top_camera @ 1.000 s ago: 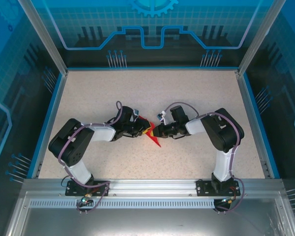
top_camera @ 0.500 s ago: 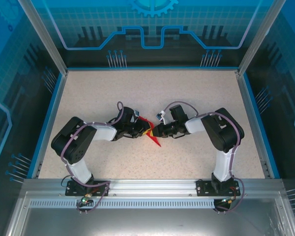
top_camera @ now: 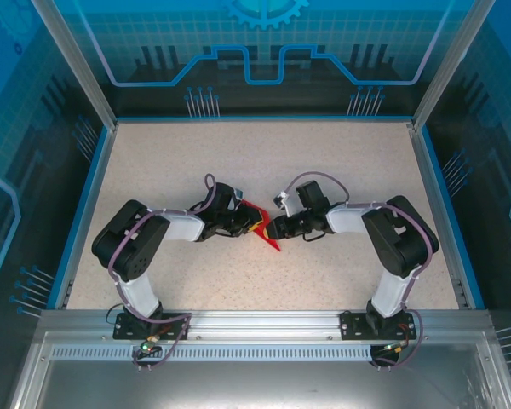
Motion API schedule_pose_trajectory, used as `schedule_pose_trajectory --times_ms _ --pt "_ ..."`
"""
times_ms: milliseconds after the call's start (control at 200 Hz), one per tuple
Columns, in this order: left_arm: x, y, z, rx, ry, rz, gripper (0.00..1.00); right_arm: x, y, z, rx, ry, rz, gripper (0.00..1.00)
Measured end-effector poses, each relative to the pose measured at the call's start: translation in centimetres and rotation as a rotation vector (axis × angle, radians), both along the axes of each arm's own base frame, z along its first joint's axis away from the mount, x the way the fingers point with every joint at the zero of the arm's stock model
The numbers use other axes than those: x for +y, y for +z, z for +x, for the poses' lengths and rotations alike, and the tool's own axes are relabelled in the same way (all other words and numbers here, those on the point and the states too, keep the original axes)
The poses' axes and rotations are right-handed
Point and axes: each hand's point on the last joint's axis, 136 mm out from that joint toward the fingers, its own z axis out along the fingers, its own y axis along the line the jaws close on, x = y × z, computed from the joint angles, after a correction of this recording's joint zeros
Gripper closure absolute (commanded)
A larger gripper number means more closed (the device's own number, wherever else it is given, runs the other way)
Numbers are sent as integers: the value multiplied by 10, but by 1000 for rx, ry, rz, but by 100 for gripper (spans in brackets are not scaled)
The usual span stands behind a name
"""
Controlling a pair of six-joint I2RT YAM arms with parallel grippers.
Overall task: Fold a paper plane with a square sheet of paper (pick it up from the middle)
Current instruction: Fold the wing for the fifth time at the center of the table.
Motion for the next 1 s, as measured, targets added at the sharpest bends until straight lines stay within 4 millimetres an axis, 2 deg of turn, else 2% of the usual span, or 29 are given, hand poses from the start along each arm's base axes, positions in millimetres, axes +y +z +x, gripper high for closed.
schedule_pose_trajectory --times_ms 60,275,665,1000 --pt "0 -1 0 2 0 2 81 0 -4 -4 -12 18 -23 61" --pt "1 -2 -1 10 1 7 81 2 -11 -11 -47 57 -76 72" --pt "5 -6 -2 22 14 25 82 3 -10 -11 -49 62 -65 75" --pt "7 -6 -3 27 19 33 81 6 -9 -12 -23 66 -41 86"
